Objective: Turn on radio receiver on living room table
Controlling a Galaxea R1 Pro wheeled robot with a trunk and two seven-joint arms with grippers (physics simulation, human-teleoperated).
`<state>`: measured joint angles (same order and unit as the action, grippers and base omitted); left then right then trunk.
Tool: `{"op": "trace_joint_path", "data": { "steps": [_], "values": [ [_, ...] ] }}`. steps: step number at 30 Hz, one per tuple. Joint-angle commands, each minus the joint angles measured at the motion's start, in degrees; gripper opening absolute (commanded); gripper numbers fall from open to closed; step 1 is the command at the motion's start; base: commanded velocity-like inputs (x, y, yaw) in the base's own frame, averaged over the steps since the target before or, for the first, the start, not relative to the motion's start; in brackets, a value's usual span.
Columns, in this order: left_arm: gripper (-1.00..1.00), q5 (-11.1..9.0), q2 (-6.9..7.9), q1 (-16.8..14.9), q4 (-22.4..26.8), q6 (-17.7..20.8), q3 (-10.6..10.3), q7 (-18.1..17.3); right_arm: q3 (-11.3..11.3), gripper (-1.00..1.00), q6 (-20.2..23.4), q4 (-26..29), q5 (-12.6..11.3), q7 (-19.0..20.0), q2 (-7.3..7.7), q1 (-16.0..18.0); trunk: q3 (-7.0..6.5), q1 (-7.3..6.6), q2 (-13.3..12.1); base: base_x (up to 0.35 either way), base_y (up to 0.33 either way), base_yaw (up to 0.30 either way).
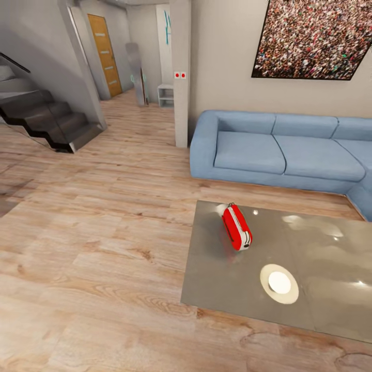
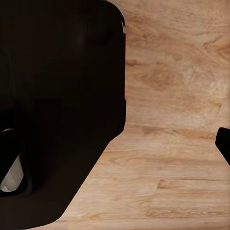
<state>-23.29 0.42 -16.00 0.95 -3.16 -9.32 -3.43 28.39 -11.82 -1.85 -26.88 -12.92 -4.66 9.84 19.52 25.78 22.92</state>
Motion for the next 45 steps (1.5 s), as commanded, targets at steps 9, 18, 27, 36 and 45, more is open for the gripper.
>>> {"op": "trace_joint_path", "data": {
  "steps": [9,18,27,36,45],
  "values": [
    [-1.00,0.00,0.00,0.00,0.00,0.00,0.00,0.00,0.00,1.00,0.02,0.00,-0.01,0.00,0.00,0.00,-0.79,0.00,0.00,0.000,0.000,0.000],
    [-1.00,0.00,0.01,0.00,-0.02,0.00,0.00,0.00,0.00,1.00,0.04,0.00,-0.01,0.00,0.00,0.00,-1.58,0.00,0.00,0.000,0.000,0.000],
    [-1.00,0.00,0.02,0.00,0.00,0.00,0.00,0.00,0.00,1.00,0.03,0.00,-0.01,0.00,0.00,0.00,-2.38,0.00,0.00,0.000,0.000,0.000],
    [-1.00,0.00,0.02,0.00,0.00,0.00,0.00,0.00,0.00,1.00,0.04,0.00,-0.01,0.00,0.00,0.00,-3.17,0.00,0.00,0.000,0.000,0.000],
    [-1.00,0.00,0.02,0.00,-0.01,0.00,0.00,0.00,0.00,1.00,0.23,0.00,-0.10,-0.08,0.02,0.00,-3.94,0.00,0.00,0.000,0.000,0.000]
  ]
}}
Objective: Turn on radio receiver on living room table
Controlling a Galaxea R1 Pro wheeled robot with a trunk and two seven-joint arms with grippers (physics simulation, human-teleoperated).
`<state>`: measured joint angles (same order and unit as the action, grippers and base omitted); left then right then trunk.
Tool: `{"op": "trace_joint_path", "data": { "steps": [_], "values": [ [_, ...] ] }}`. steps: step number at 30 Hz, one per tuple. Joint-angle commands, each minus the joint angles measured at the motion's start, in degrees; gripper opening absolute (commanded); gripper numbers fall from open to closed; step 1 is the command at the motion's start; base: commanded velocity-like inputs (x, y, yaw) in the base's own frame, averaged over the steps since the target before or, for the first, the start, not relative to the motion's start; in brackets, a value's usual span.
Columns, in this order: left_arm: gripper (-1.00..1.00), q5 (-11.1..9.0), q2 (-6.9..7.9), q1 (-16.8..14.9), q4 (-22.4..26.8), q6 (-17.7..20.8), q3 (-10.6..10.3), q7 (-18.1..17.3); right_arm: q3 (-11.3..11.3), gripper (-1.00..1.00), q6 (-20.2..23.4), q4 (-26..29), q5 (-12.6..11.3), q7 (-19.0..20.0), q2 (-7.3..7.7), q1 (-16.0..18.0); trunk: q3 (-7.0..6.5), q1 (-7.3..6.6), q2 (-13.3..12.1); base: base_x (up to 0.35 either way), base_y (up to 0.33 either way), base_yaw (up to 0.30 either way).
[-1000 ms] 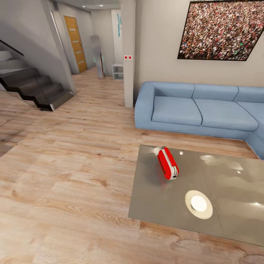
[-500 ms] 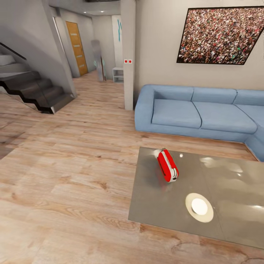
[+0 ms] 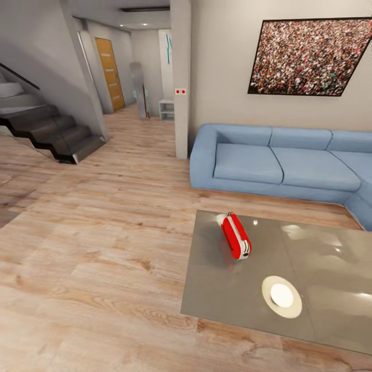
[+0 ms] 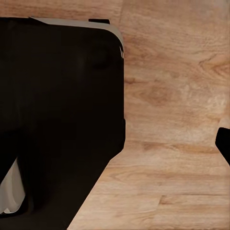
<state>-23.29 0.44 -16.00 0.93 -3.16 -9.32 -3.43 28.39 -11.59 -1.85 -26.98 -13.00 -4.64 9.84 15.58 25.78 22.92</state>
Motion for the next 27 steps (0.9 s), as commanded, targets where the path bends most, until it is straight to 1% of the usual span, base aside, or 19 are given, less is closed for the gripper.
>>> {"op": "trace_joint_path", "data": {
  "steps": [1,7,27],
  "values": [
    [-1.00,0.00,0.00,0.00,0.02,0.00,0.00,0.00,0.01,1.00,0.04,0.00,0.06,0.00,0.08,0.00,-0.04,0.00,0.00,0.000,0.000,0.000],
    [-1.00,0.00,0.00,0.00,0.00,0.00,0.00,0.00,0.40,1.00,0.07,0.19,0.58,0.00,0.83,0.00,-0.10,0.00,0.00,0.000,0.000,0.000],
    [-1.00,0.00,0.00,0.00,0.01,0.00,0.00,0.00,0.26,1.00,0.07,0.26,0.80,0.00,0.86,0.00,-0.10,0.00,0.00,0.000,0.000,0.000]
  ]
}}
